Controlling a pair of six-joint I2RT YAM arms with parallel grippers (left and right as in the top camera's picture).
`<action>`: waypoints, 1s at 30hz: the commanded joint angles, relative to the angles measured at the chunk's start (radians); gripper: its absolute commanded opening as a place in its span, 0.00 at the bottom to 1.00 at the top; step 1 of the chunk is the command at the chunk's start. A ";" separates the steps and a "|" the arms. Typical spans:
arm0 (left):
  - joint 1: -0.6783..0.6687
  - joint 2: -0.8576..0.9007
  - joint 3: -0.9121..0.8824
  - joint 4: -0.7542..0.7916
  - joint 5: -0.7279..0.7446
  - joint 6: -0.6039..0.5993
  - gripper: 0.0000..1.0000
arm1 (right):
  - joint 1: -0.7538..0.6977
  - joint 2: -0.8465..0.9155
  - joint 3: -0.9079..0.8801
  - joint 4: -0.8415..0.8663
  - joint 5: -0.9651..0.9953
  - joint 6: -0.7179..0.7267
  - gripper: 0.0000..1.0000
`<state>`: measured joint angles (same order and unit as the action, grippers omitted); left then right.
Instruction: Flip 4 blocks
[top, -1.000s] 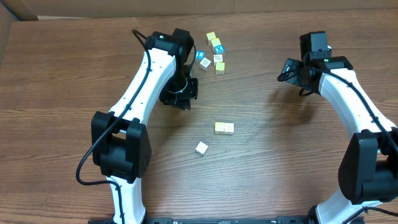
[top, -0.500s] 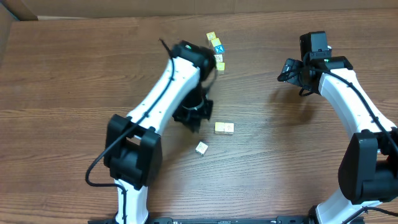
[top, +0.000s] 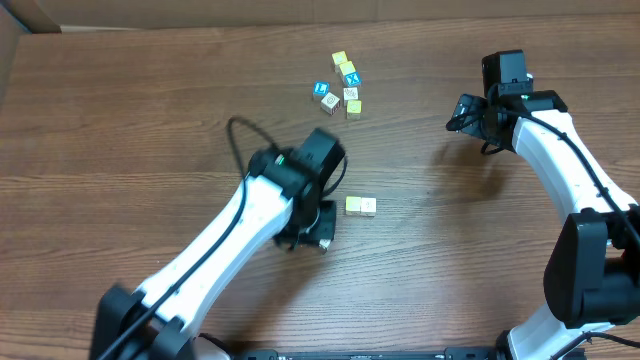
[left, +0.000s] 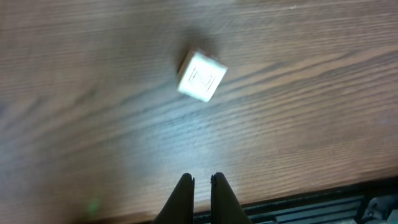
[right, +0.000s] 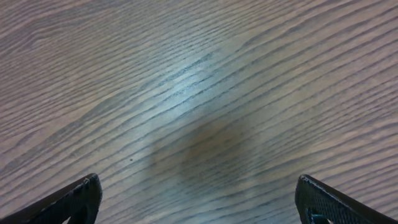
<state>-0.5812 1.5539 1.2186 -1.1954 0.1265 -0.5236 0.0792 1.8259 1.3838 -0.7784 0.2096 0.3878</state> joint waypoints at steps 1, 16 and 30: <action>0.003 -0.014 -0.129 0.071 -0.026 -0.122 0.04 | -0.003 -0.029 0.021 0.007 0.010 -0.003 1.00; 0.006 0.197 -0.198 0.262 0.034 -0.135 0.04 | -0.003 -0.029 0.021 0.007 0.010 -0.003 1.00; 0.052 0.237 -0.193 0.369 0.059 -0.155 0.04 | -0.003 -0.029 0.021 0.007 0.010 -0.003 1.00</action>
<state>-0.5579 1.7855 1.0222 -0.8440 0.1699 -0.6483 0.0788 1.8259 1.3838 -0.7769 0.2100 0.3885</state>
